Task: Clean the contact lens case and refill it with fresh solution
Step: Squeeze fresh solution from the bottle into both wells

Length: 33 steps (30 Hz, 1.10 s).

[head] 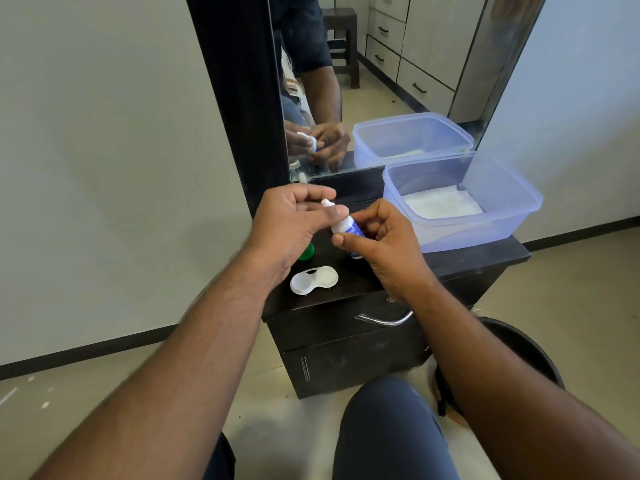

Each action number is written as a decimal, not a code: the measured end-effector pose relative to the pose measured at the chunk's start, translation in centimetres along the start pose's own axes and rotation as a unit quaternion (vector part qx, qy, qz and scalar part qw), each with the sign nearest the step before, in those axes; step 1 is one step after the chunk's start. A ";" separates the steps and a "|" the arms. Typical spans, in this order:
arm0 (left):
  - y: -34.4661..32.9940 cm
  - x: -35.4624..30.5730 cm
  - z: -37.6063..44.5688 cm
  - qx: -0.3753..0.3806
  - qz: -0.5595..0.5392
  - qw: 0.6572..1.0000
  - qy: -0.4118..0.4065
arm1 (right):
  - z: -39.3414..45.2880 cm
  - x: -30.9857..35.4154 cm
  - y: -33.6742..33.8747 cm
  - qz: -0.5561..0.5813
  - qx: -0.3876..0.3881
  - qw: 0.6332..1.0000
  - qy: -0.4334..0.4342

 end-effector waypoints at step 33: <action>-0.7 -2.2 -1.6 -0.088 0.097 0.979 -0.153 | 0.2 0.5 0.1 0.057 0.002 0.998 0.006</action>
Point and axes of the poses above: each hand's wrist, its own z-axis towards the middle knuckle, its own y-axis out of the back of the hand, x = y × z, the point moved 9 cm from there along z, towards the middle knuckle, and after that the axes turned 13 degrees about y, right-handed, at the moved point
